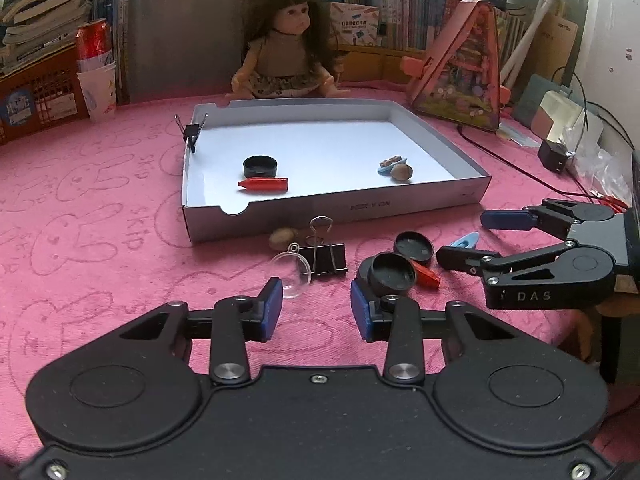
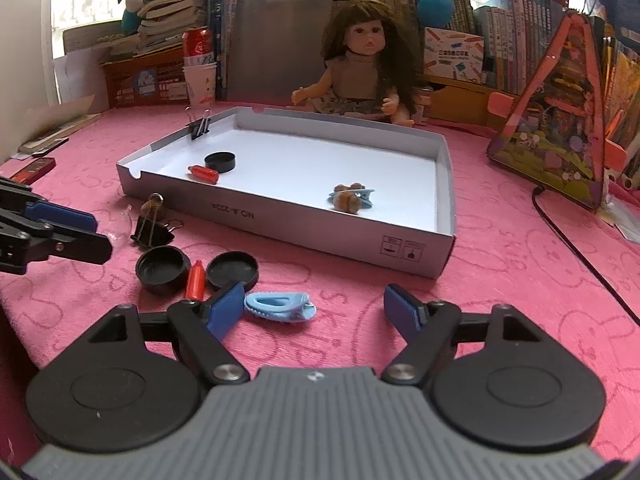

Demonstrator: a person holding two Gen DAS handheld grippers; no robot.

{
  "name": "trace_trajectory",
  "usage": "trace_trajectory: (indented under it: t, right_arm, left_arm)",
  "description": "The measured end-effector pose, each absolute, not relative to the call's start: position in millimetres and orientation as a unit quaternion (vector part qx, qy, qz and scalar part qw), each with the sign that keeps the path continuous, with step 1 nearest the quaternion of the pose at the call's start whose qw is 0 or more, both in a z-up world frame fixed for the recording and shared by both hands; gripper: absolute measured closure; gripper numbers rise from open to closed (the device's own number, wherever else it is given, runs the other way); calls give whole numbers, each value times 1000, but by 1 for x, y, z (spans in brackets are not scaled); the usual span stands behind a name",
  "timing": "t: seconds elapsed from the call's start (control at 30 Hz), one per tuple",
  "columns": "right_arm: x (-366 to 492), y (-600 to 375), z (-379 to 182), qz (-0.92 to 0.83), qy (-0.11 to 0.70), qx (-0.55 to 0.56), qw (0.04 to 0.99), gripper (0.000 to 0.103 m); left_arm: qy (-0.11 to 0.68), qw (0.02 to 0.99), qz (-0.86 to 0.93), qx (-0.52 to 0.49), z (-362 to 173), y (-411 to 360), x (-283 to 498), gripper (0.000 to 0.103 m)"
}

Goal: Organize rigid objects
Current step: 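Close the right gripper on the light blue hair clip while the left approaches the clear dome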

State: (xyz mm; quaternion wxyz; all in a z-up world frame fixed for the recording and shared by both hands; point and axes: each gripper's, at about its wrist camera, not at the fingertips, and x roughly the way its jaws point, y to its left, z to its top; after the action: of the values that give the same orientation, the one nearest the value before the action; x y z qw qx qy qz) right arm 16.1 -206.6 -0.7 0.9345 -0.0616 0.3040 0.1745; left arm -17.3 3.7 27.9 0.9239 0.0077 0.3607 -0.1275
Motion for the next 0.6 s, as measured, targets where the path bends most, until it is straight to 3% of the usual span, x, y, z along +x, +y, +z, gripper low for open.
trace_trajectory:
  t: [0.43,0.6]
  right_arm:
    - [10,-209,-3,177,299,-56,936,19]
    - [8,-206,-3,178,295,-56,937,27]
  left_arm:
    - [352,932,-84,23,15,10,-1,65]
    - [356,931,-81,12,10,12,5,63]
